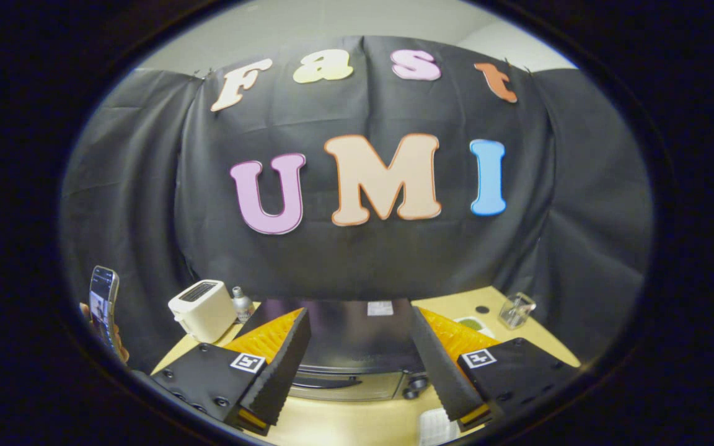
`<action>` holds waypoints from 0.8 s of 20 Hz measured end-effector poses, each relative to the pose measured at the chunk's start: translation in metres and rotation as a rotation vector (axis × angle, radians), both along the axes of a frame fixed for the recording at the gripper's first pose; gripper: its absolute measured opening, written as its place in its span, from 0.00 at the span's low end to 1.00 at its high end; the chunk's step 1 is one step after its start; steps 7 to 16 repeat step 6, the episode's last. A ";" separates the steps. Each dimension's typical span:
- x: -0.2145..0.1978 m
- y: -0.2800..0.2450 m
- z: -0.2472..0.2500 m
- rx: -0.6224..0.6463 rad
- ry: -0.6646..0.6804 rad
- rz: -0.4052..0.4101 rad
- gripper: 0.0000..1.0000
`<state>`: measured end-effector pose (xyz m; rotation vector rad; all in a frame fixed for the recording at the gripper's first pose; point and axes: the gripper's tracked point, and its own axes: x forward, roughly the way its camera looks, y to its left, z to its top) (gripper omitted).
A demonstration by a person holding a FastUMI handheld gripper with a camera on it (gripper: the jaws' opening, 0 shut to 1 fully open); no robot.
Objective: Open the toaster oven, put the food inside, and close the toaster oven door.
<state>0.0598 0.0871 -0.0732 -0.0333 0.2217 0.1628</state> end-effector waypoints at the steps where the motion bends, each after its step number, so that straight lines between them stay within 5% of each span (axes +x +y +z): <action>1: -0.005 -0.004 0.011 -0.027 -0.024 -0.005 0.99; 6: -0.037 -0.004 0.040 -0.044 -0.069 -0.011 0.99; 16: -0.037 -0.004 0.040 -0.044 -0.069 -0.011 0.99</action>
